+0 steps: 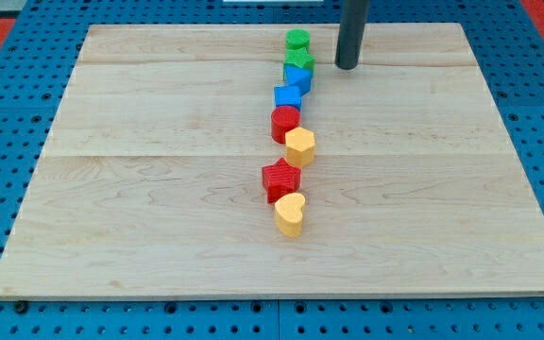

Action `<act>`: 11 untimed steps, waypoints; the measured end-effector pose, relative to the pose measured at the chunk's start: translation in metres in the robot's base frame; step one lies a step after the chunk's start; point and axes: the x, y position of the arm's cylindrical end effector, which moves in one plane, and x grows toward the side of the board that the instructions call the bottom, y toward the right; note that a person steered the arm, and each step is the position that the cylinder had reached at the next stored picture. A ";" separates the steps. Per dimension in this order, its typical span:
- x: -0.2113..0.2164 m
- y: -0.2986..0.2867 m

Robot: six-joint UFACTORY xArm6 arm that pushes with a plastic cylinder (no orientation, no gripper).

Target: Move arm towards top right

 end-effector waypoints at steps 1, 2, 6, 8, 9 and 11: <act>0.000 0.003; -0.004 0.014; -0.005 0.026; -0.030 0.020; -0.030 0.026; -0.029 0.045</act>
